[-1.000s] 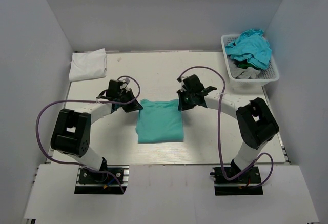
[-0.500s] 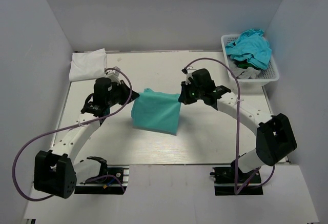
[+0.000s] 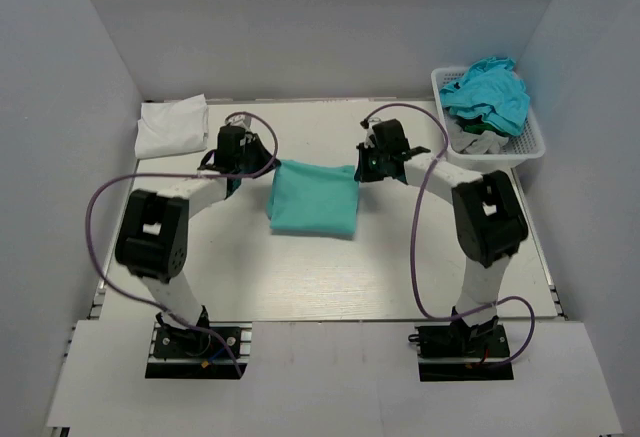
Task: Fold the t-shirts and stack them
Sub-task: Smooth out wrinkles on the folded tshirt
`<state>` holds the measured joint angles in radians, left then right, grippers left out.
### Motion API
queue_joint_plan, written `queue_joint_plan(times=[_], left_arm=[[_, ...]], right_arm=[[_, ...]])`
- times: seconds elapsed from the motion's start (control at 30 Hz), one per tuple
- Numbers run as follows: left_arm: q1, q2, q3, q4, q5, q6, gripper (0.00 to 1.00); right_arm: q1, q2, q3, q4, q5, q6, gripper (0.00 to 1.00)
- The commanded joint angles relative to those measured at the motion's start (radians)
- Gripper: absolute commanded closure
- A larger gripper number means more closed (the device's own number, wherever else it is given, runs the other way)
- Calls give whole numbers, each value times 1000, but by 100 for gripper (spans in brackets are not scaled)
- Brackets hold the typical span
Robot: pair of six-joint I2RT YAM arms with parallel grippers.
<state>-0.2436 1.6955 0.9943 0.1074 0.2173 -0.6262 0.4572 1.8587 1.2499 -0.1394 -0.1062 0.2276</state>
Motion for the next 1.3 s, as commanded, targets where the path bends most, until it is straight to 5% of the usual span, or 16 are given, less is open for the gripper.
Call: queue_joint_plan(times=[0.0, 0.2, 0.23, 0.3, 0.33, 0.43, 0.93, 1.27], left_arm=[[17, 130, 141, 17, -93, 11, 100], [17, 248, 190, 29, -108, -1, 100], [17, 248, 190, 29, -108, -1, 100], [17, 259, 225, 9, -108, -1, 100], [17, 271, 253, -3, -95, -1, 77], [17, 257, 273, -37, -70, -1, 0], [-49, 165, 176, -281, -35, 154, 0], [-128, 225, 151, -379, -107, 195, 34]], right_arm=[[-51, 141, 120, 77, -38, -25, 100], [-74, 257, 244, 115, -119, -21, 100], [-72, 252, 246, 126, -116, -22, 79], [-71, 229, 258, 162, -96, -17, 54], [-71, 217, 272, 156, -92, -17, 10], [-69, 166, 286, 139, -85, -17, 10], [-66, -194, -73, 158, -127, 59, 10], [-71, -331, -205, 146, -112, 62, 10]])
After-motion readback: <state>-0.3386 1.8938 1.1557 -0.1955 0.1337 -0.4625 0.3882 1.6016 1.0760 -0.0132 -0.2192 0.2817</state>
